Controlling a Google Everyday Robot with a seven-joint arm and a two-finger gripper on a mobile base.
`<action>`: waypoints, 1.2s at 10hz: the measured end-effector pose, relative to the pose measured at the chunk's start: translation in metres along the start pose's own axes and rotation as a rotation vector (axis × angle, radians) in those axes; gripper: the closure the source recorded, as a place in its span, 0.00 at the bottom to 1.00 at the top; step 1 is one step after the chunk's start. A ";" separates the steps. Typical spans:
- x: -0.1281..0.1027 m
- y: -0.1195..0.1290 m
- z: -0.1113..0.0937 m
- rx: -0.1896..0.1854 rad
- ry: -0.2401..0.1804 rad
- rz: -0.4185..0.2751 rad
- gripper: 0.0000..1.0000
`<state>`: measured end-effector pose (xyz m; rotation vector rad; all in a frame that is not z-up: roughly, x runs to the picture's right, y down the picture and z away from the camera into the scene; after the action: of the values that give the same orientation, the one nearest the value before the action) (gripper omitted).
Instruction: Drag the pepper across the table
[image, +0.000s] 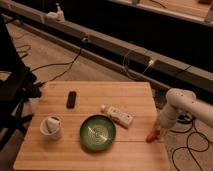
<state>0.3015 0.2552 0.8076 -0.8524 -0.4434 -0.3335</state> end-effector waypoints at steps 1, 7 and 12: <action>-0.002 -0.002 0.002 -0.001 -0.004 -0.004 1.00; -0.007 -0.041 0.001 0.022 0.013 -0.071 1.00; -0.010 -0.087 0.004 0.013 0.044 -0.158 1.00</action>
<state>0.2523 0.2059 0.8606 -0.7977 -0.4722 -0.4936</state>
